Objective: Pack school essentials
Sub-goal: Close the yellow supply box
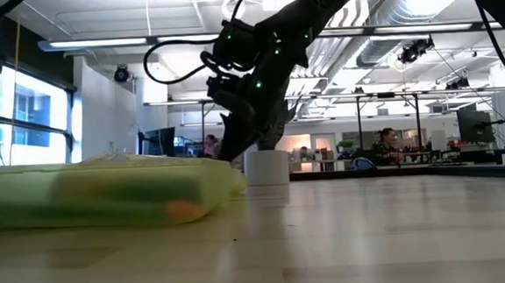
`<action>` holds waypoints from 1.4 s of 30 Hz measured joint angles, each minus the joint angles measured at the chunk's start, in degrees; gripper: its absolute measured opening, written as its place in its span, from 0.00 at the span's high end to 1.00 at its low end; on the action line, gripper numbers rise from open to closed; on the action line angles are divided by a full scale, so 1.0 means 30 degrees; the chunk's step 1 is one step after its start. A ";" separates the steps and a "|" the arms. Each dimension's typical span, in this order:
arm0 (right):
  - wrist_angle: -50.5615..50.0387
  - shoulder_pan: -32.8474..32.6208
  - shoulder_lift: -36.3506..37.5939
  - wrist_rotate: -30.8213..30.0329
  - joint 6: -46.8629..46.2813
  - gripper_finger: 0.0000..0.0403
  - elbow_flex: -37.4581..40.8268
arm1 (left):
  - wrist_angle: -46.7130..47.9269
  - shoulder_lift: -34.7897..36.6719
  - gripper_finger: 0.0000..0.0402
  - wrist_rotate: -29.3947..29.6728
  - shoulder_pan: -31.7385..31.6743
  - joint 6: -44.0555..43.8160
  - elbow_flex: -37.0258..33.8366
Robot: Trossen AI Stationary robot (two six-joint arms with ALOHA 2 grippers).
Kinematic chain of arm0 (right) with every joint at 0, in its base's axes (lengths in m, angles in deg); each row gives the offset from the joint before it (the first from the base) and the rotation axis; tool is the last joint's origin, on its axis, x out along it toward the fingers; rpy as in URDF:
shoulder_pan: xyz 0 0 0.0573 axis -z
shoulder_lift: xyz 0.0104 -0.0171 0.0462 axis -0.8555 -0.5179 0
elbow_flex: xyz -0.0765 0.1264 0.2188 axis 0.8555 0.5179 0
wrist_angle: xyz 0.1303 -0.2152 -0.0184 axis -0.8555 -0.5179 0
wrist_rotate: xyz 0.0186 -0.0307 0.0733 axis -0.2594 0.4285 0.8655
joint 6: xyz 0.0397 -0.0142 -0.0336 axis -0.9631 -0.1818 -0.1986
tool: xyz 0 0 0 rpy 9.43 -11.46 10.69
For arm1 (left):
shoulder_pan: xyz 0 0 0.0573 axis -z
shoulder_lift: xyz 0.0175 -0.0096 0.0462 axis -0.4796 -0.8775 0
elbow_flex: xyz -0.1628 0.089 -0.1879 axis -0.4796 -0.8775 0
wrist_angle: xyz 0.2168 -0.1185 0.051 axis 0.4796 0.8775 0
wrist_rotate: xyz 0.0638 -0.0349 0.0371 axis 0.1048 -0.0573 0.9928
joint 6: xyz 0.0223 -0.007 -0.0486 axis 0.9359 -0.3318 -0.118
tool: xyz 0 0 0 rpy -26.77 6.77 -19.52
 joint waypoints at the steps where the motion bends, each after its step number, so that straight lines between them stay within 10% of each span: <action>1: 0.0367 0.0058 -0.0128 0.0011 -0.0005 0.79 0.0000 | -0.0058 0.0000 0.85 0.0074 -0.0042 -0.0004 0.0000; 42: 0.0574 0.0581 -0.1552 0.3233 -0.0153 0.79 0.0000 | -0.1637 0.0000 0.85 0.0448 -0.2154 0.0557 -0.0007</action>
